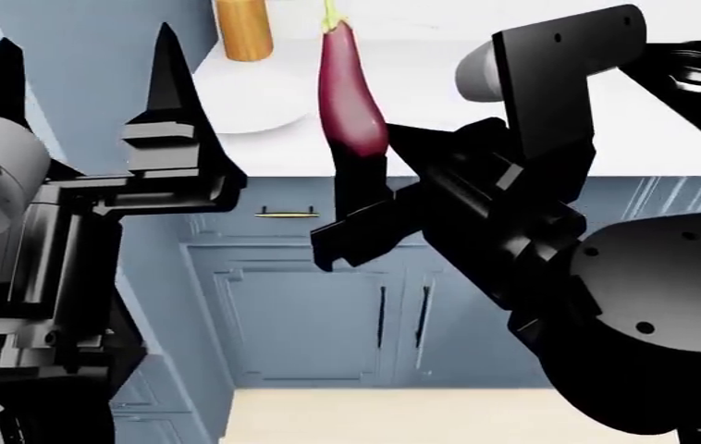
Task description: Pick the eggplant from the top rack in the oven and place it on the plate on the counter.
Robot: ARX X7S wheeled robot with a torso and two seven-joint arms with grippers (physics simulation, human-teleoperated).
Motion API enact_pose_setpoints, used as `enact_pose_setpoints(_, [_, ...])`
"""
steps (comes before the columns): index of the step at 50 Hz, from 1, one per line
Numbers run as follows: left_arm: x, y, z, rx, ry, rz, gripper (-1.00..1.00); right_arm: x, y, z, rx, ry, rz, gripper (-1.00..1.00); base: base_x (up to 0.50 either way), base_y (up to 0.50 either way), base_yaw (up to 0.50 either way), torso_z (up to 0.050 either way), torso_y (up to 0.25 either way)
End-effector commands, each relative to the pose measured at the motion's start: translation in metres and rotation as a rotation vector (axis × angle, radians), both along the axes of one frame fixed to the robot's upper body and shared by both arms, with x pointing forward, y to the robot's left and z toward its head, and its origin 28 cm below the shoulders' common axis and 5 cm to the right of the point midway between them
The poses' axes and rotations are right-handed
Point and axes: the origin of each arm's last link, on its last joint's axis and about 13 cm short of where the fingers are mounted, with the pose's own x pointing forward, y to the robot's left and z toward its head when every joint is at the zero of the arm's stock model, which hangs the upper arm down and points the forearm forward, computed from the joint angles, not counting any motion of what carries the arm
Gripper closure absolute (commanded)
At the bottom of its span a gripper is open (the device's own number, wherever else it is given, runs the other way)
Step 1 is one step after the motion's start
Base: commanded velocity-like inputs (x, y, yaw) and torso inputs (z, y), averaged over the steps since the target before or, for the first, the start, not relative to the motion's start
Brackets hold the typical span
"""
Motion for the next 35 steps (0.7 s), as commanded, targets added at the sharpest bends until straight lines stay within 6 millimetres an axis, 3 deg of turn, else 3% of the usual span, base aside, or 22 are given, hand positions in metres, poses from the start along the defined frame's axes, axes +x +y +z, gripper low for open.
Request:
enact_pose_setpoints(1, [0.0004, -0.001, -0.0004, 0.001, 0.001, -0.002, -1.0, 0.0001, 0.0002, -0.0002, 0.0, -0.014, 0.005, 1.0, 0.0, -0.5, 0.0, 0.0, 0.0])
enact_pose_setpoints(6, [0.0001, -0.0007, -0.0013, 0.0, 0.002, -0.002, -1.0, 0.0004, 0.0003, -0.0012, -0.004, -0.023, 0.004, 1.0, 0.0, -0.5, 0.0, 0.0, 0.0])
enact_pose_setpoints(11, [-0.0001, -0.0007, -0.0021, 0.0, 0.002, 0.0, -1.0, 0.0014, -0.0015, 0.0013, 0.037, -0.029, -0.02, 1.0, 0.0, 0.0, -0.5, 0.0, 0.0])
enact_pose_setpoints(16, [0.0003, -0.0012, -0.0031, 0.0, 0.003, 0.0, -1.0, 0.0037, -0.0032, 0.001, 0.035, -0.052, -0.046, 1.0, 0.0, 0.0, 0.0, 0.0, 0.0])
enact_pose_setpoints(35, [0.0002, -0.0015, -0.0009, -0.001, 0.001, -0.001, -1.0, 0.0026, -0.0026, 0.0025, 0.022, -0.053, -0.044, 1.0, 0.0, 0.0, 0.5, 0.0, 0.001])
